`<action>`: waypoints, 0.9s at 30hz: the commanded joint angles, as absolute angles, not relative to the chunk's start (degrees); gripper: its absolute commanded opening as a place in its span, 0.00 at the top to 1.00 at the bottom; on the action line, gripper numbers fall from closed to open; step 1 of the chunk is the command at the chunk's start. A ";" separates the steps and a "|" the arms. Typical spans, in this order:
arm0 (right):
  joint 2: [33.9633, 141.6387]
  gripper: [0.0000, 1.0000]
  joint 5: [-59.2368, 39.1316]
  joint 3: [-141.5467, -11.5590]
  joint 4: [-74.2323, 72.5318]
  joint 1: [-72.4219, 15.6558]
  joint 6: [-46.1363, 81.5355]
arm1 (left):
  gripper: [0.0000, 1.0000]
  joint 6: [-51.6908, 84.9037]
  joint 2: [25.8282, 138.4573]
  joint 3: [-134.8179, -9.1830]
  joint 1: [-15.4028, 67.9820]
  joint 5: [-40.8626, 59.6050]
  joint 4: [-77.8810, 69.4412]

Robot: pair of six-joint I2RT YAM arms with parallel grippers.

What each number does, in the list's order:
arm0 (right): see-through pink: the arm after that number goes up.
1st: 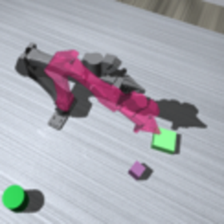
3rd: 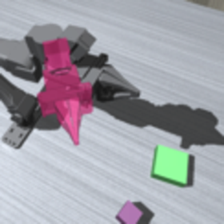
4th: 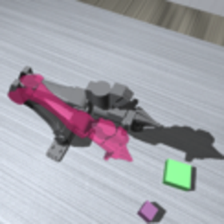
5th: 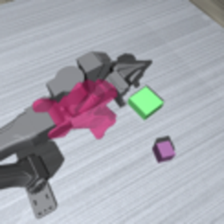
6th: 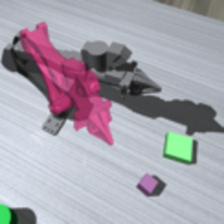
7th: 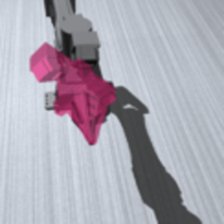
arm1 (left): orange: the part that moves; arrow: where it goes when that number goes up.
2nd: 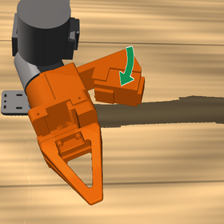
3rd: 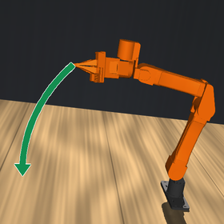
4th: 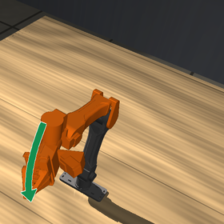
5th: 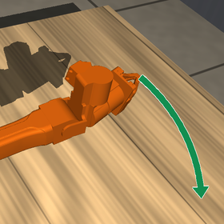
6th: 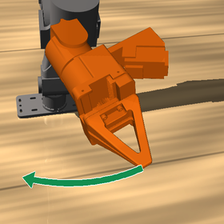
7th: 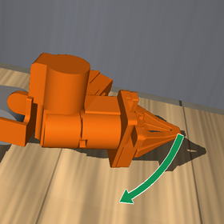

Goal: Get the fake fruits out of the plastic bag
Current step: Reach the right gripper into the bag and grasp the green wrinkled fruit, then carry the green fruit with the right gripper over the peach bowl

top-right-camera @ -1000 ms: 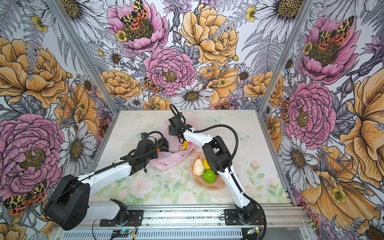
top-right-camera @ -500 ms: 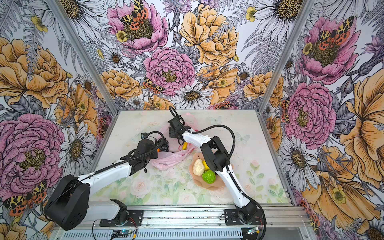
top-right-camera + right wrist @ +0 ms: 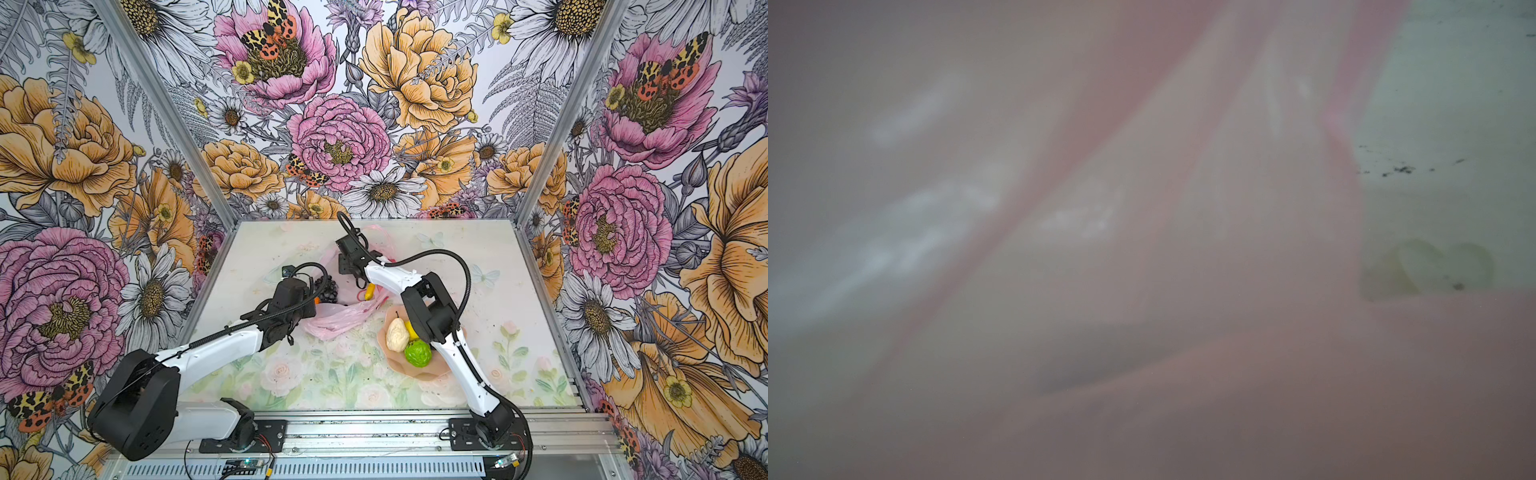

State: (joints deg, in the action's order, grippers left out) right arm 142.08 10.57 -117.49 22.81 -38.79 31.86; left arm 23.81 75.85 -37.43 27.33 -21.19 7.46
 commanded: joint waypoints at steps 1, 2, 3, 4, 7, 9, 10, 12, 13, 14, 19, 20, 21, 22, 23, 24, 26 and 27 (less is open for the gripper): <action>137.93 0.36 9.49 -115.50 21.79 -40.03 30.30 | 0.91 23.57 76.38 -37.40 27.33 -20.64 6.96; 137.06 0.36 9.43 -114.62 21.71 -40.30 30.09 | 0.91 23.57 76.46 -37.44 27.33 -20.72 7.11; 136.28 0.36 9.25 -113.85 21.80 -40.55 29.78 | 0.91 23.50 76.46 -37.49 27.32 -20.74 7.06; 135.41 0.35 9.32 -112.92 21.77 -40.85 29.39 | 0.91 23.55 76.55 -37.46 27.33 -20.74 7.03; 132.78 0.35 9.19 -109.66 21.62 -41.48 28.76 | 0.90 23.55 76.81 -37.53 27.25 -20.74 7.03; 131.08 0.35 9.11 -107.63 21.58 -41.79 28.55 | 0.90 23.55 76.91 -37.62 27.25 -20.83 7.12; 130.30 0.35 9.00 -106.53 21.49 -41.90 28.48 | 0.90 23.51 77.03 -37.66 27.24 -20.92 7.16; 128.77 0.34 8.57 -104.50 21.21 -42.09 28.31 | 0.90 23.55 76.91 -37.62 27.25 -21.09 7.20; 127.86 0.34 8.52 -103.35 20.96 -42.25 28.22 | 0.90 23.50 76.82 -37.54 27.26 -21.20 7.22; 127.03 0.34 8.42 -102.26 20.79 -42.40 28.06 | 0.90 23.55 76.74 -37.58 27.15 -21.33 7.22; 121.96 0.34 7.95 -96.95 20.71 -42.91 27.36 | 0.90 23.55 76.73 -37.40 26.79 -21.45 7.21; 120.55 0.34 8.09 -95.55 20.71 -42.98 27.04 | 0.90 23.49 76.73 -37.44 26.80 -21.40 7.20; 119.22 0.34 8.38 -94.25 20.76 -43.07 26.78 | 0.90 23.54 76.82 -37.44 26.80 -21.36 7.28; 117.71 0.34 8.57 -92.49 20.74 -43.06 26.51 | 0.90 23.55 76.82 -37.50 26.69 -21.29 7.21; 115.75 0.34 9.04 -90.61 20.79 -43.06 26.22 | 0.90 23.55 76.90 -37.49 26.65 -21.27 7.26; 114.42 0.34 9.42 -88.95 20.83 -43.07 25.88 | 0.90 23.55 76.91 -37.55 26.68 -21.27 7.25; 110.48 0.34 10.54 -85.00 21.06 -43.07 25.01 | 0.90 23.55 76.90 -37.46 26.57 -21.27 7.14; 108.95 0.34 11.33 -83.68 21.45 -43.15 24.60 | 0.90 23.55 76.90 -37.50 26.61 -21.20 7.12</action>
